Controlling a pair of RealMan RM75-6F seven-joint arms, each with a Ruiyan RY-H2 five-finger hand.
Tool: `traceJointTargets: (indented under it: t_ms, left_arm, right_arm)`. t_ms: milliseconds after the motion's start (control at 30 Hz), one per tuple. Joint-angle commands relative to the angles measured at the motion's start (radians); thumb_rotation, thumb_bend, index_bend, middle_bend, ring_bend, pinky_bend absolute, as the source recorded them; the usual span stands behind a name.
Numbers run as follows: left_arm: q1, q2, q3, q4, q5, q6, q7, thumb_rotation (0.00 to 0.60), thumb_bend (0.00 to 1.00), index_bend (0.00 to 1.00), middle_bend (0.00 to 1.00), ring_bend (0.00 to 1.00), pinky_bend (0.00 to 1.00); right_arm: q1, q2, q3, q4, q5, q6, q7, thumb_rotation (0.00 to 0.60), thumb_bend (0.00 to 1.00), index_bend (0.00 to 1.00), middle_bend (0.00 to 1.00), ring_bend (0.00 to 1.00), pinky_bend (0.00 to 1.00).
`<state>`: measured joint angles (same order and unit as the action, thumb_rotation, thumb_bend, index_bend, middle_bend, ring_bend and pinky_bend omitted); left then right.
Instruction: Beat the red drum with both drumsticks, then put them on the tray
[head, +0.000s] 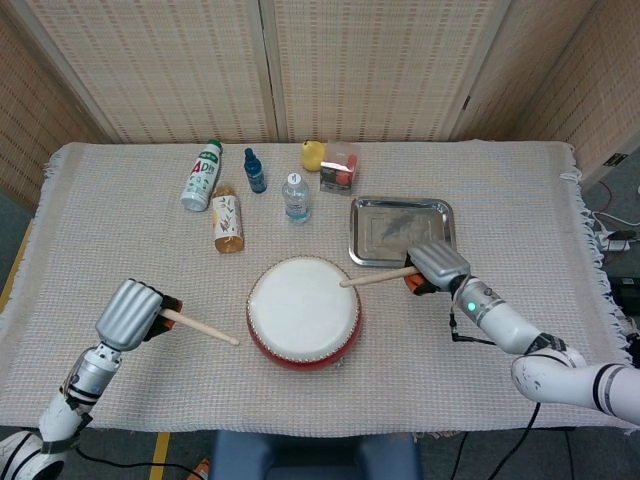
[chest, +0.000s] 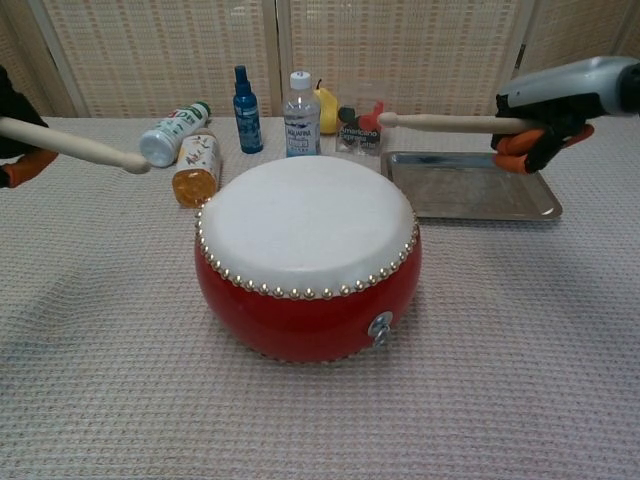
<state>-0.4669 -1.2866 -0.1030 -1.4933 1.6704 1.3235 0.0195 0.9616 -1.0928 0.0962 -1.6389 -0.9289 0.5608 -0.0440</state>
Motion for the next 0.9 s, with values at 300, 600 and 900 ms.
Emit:
traceJointTargets:
  t_ms: [300,600,900]
  left_arm:
    - [-0.135,-0.079,-0.064,-0.054,-0.178,-0.241,0.223,0.600,0.56,1.00,1.00,1.00,1.00]
    - [-0.158,-0.092,-0.102,-0.072,-0.297,-0.258,0.302,0.600,0.56,1.00,1.00,1.00,1.00]
    - [-0.197,-0.182,-0.082,-0.012,-0.358,-0.284,0.418,0.600,0.56,1.00,1.00,1.00,1.00]
  right_arm:
    - [0.301,-0.017,-0.112,-0.036,0.402,0.002,-0.299,0.600,0.75,1.00,1.00,1.00,1.00]
    - [0.431,-0.177,-0.294,0.055,0.623,0.047,-0.488,0.600,0.75,1.00,1.00,1.00,1.00]
    - [0.392,-0.072,-0.164,-0.063,0.530,0.120,-0.364,0.600,0.75,1.00,1.00,1.00,1.00]
